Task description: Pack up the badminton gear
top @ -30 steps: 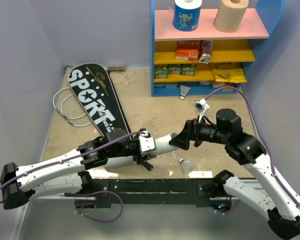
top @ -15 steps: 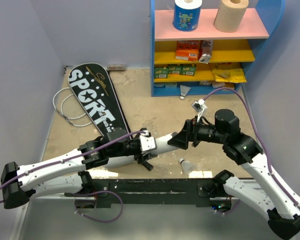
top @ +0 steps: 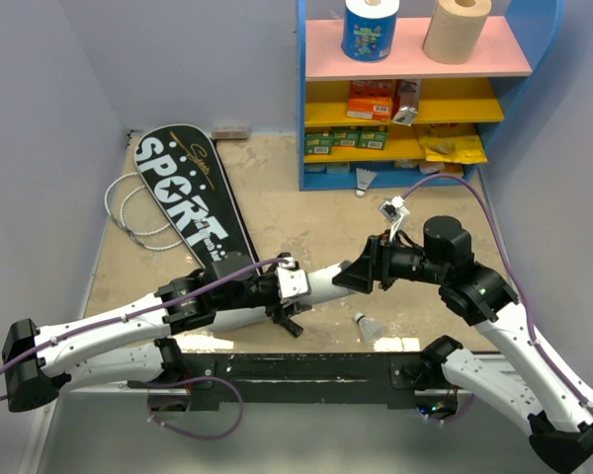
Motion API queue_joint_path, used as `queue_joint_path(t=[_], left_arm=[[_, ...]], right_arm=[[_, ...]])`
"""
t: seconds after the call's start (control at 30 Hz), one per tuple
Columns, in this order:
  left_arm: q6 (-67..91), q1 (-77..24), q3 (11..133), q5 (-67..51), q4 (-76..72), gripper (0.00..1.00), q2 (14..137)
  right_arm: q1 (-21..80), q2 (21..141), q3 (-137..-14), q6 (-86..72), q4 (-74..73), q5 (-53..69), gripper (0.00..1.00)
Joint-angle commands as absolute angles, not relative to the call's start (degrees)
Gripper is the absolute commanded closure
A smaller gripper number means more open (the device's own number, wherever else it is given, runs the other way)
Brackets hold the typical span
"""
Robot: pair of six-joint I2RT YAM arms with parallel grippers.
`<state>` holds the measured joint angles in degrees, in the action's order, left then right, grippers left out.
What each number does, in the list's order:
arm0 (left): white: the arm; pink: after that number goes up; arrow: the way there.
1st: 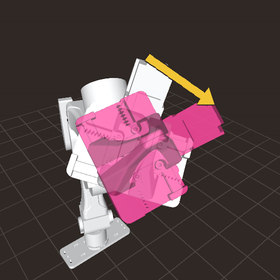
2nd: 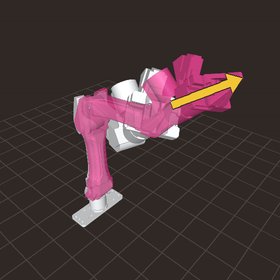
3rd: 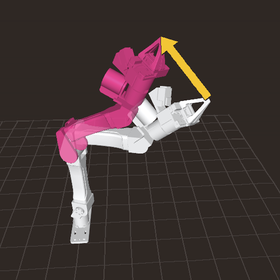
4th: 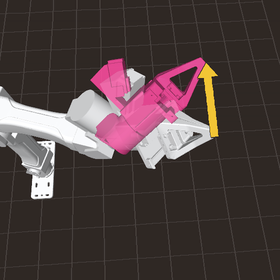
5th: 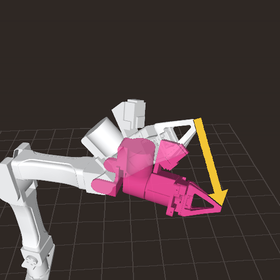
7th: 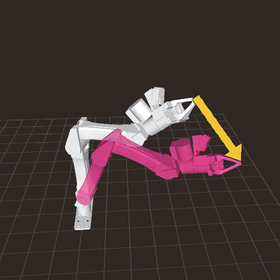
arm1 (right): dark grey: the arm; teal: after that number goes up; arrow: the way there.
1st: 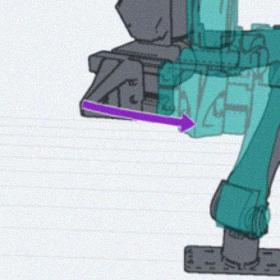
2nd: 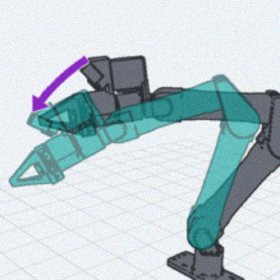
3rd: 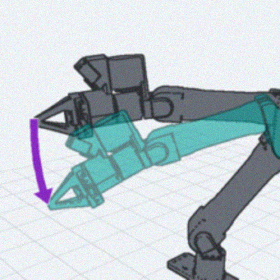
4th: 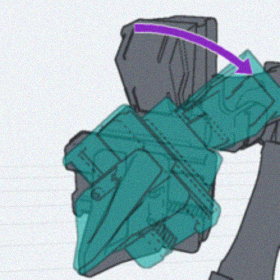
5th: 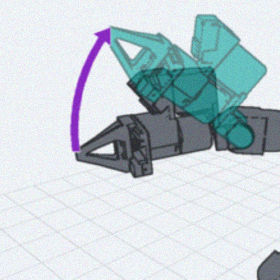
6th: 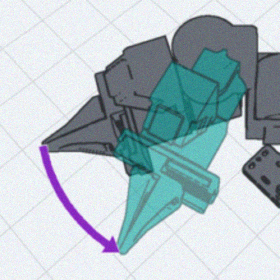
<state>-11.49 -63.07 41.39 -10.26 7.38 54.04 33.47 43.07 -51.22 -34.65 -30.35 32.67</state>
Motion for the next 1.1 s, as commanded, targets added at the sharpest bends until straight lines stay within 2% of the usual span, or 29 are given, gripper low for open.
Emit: queue_joint_path(t=[0.0, 0.13, 0.33, 0.47, 0.6, 0.67, 1.0, 1.07], left_arm=[[-11.0, -63.2, 43.5, -11.2, 1.8, 0.57, 54.1], [-11.3, -63.3, 43.7, -13.7, 2.3, 0.45, 54.7], [-11.8, -63.2, 44.4, -16.1, 2.7, 0.39, 57.6], [-12.0, -63.3, 44.2, -17.1, 1.0, 0.21, 58.3], [-12.3, -63.2, 44.9, -17.5, 0.9, 0.16, 59.4], [-12.4, -63.2, 45.6, -17.8, 1.0, 0.09, 60.3], [-12.4, -63.2, 46.1, -17.7, -2.1, 0.08, 63.2], [-12.3, -63.2, 46.2, -17.3, -2.7, 0.11, 63.9]], right_arm=[[33.8, 43.2, -52.2, -34.5, -28.4, 35.9, 0.35], [33.8, 43.4, -54.0, -34.3, -29.3, 35.9, 0.37], [33.9, 43.8, -55.8, -34.1, -30.1, 36.3, 0.39], [33.8, 43.6, -56.7, -33.7, -30.8, 36.3, 0.4], [33.9, 43.2, -56.8, -33.7, -31.1, 36.6, 0.41], [33.8, 43.2, -56.9, -33.8, -31.1, 36.6, 0.42], [33.9, 42.5, -57.3, -34.1, -31.2, 36.8, 0.43], [33.8, 42.3, -57.1, -34.1, -31.1, 36.8, 0.43]])
